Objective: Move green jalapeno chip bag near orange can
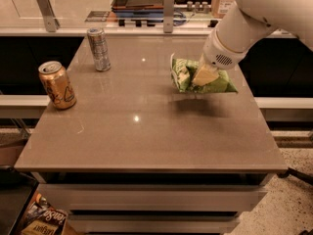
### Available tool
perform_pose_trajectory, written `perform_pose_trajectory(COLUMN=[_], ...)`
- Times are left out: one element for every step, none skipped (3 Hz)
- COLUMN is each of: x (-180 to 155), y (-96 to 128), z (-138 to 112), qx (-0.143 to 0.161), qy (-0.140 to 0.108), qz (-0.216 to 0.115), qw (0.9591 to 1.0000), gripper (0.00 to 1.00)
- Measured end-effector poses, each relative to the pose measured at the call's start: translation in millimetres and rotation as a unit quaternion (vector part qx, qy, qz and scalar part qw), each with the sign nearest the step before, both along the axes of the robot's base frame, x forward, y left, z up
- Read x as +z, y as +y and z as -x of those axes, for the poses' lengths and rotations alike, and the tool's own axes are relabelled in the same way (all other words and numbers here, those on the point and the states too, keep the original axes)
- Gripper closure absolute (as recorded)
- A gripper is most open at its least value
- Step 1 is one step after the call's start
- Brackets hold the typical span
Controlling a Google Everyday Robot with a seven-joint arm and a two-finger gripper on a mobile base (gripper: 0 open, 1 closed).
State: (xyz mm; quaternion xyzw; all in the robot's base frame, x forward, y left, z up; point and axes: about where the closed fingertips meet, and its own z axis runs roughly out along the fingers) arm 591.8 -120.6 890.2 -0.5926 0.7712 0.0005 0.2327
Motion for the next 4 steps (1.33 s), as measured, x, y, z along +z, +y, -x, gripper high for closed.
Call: perform_pose_trajectory(x=[8.3,8.6,2.3,-6.5], y=[27.2,61.7,97.6,130.1], z=[18.5,31.9,46.4,62.1], qx=[0.033,0.08,0.114,0.131], qy=[-0.008,-0.017,-0.019,-0.02], qz=[-0.008,-0.028,-0.049,-0.066], qw=[0.9994,0.9963,0.9921,0.9889], gripper=[1.0,1.0,1.0,1.0])
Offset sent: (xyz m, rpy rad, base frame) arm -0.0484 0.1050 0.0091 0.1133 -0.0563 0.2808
